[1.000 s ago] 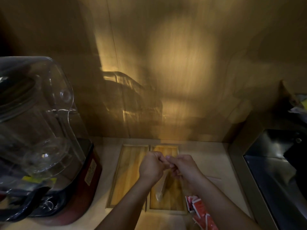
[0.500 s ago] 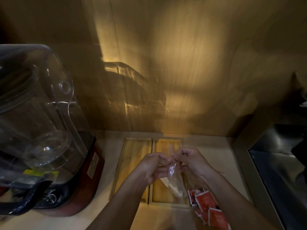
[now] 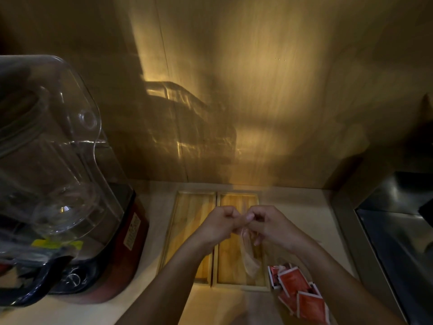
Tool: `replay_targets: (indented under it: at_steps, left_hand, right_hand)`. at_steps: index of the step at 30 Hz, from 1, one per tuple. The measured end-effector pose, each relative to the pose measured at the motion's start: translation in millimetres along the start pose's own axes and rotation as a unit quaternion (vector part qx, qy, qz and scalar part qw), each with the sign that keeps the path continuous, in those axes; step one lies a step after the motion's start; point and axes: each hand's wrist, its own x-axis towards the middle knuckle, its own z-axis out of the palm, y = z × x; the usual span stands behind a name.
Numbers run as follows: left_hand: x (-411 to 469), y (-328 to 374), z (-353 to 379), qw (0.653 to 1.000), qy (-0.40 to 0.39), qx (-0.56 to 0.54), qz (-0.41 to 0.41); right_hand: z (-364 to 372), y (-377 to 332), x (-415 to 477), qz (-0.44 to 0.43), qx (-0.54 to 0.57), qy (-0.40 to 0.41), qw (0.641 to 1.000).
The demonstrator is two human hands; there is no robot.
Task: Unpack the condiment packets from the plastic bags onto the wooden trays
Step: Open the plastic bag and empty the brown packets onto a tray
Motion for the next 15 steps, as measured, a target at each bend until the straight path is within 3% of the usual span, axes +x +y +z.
replay_targets:
  at_steps: [3, 6, 10, 15]
  left_hand:
    - [3, -2, -6, 0.999, -0.031, -0.045, -0.004]
    - [4, -1, -8, 0.999, -0.006, -0.033, 0.011]
    - [10, -2, -10, 0.995, 0.091, 0.025, -0.032]
    - [9, 2, 0, 0.993, 0.069, 0.096, -0.001]
  right_hand:
    - [-1, -1, -2, 0.008, 0.049, -0.012, 0.999]
    - [-2, 1, -4, 0.016, 0.083, 0.048, 0.995]
    - [-3, 9, 2, 0.025, 0.005, 0.135, 0.990]
    - [8, 5, 9, 0.019, -0.115, 0.123, 0.985]
